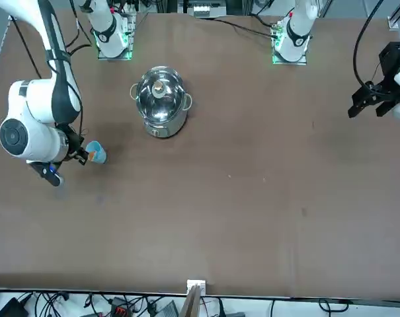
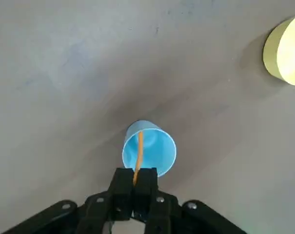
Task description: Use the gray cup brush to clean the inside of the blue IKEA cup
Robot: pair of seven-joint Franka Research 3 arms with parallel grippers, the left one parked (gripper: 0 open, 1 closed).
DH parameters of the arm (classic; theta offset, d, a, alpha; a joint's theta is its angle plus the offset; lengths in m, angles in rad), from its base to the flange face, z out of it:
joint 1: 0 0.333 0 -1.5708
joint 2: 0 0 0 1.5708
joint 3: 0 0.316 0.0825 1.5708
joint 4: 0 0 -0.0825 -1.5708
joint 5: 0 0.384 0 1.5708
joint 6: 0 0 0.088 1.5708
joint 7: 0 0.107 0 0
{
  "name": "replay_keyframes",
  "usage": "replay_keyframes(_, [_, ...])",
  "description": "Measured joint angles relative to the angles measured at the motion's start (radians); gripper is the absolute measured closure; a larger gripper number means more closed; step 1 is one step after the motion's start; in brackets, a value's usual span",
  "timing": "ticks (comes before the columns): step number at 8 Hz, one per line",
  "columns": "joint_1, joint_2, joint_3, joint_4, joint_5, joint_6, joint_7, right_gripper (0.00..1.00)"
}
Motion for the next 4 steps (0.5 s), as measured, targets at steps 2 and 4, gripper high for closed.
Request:
replay_keyframes(2, [0.013,0.000,0.002,0.000,0.021,-0.006,0.011,0.96])
replay_keyframes(4, [0.029,0.000,0.002,0.000,0.022,-0.026,0.034,0.96])
